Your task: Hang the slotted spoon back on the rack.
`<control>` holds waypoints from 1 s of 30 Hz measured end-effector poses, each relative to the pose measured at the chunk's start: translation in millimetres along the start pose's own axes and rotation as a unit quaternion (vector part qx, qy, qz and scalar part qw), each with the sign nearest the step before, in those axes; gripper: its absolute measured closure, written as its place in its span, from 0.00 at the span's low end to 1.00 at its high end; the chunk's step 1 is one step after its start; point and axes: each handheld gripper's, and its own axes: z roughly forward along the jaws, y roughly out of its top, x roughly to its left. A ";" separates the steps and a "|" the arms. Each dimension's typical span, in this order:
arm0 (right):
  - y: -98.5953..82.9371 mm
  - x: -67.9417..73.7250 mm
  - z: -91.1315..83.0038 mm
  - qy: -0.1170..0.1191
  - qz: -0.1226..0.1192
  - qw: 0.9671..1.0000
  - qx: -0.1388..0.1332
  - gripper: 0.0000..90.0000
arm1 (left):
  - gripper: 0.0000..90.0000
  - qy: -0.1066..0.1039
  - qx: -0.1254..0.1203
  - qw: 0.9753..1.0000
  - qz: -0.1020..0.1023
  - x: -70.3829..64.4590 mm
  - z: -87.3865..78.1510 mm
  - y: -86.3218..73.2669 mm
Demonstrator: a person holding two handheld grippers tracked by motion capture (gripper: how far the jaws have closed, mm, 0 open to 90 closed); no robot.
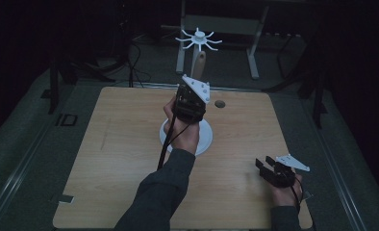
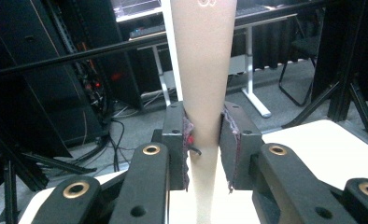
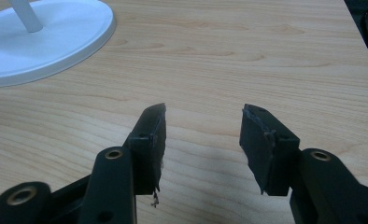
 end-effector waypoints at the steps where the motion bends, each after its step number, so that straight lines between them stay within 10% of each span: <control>1: 0.0 0.0 -0.2 0.000 0.001 1.000 0.000 0.56 | 0.82 0.001 0.000 1.000 0.000 0.1 0.2 0.2; 30: -0.1 -0.2 -1.0 -0.001 0.001 1.000 -0.001 0.56 | 0.82 0.015 0.016 1.000 0.001 1.8 12.6 7.1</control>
